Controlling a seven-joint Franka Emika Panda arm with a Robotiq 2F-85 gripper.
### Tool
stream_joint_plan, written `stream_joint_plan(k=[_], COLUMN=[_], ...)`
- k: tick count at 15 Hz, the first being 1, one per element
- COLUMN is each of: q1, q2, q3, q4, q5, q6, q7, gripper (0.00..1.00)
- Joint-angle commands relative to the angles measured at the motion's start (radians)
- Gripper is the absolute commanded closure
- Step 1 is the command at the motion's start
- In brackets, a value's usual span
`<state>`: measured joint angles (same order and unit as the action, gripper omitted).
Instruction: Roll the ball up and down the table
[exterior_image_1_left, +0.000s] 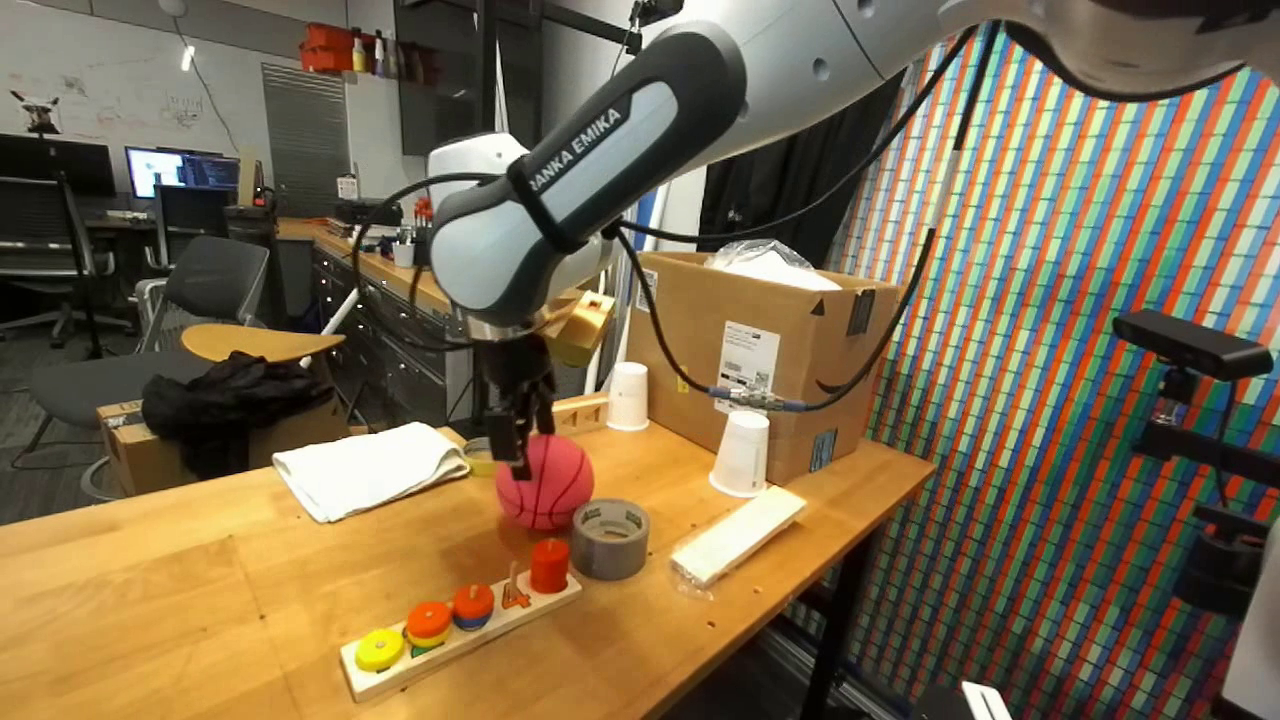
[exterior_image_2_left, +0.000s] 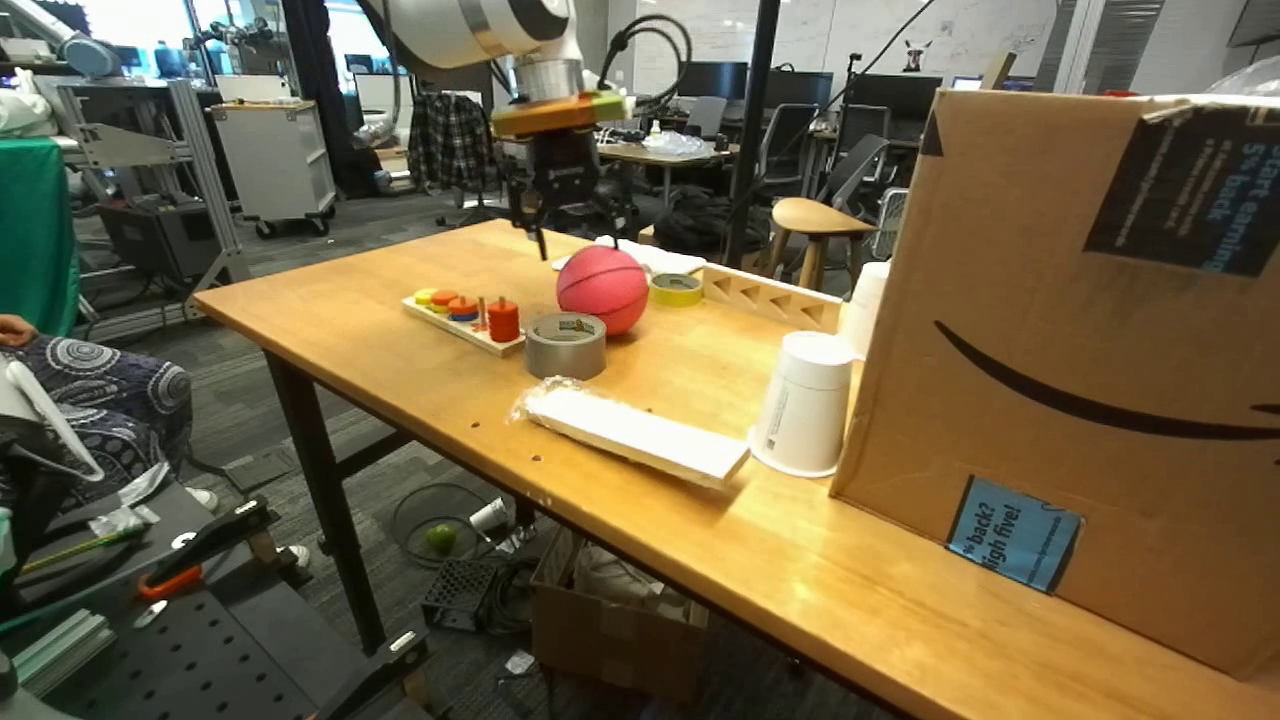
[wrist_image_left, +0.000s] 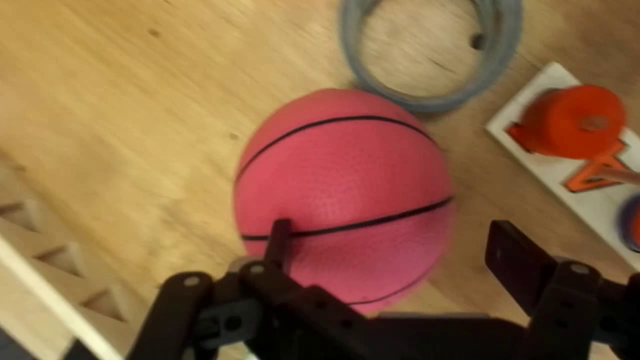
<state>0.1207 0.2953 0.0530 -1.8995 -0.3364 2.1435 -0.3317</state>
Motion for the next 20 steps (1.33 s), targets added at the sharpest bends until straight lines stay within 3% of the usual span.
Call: stream_joint_plan(k=[1, 5, 7, 14, 20], q1=[-0.053, -0.068, -0.067, -0.017, 0.067], q2=[-0.098, -0.177, -0.208, -0.321, -0.379], q3=[-0.068, -0.089, -0.071, 0.040, 0.135], q4=[0.009, -0.039, -0.083, -0.294, -0.345], q5=[-0.119, -0.263, -0.274, -0.051, 0.089], q6=[-0.012, 0.010, 0.004, 0.011, 0.000], q7=[0.062, 0.160, 0.179, 0.171, 0.169], gripper=[0.00, 0.00, 0.00, 0.00, 0.00])
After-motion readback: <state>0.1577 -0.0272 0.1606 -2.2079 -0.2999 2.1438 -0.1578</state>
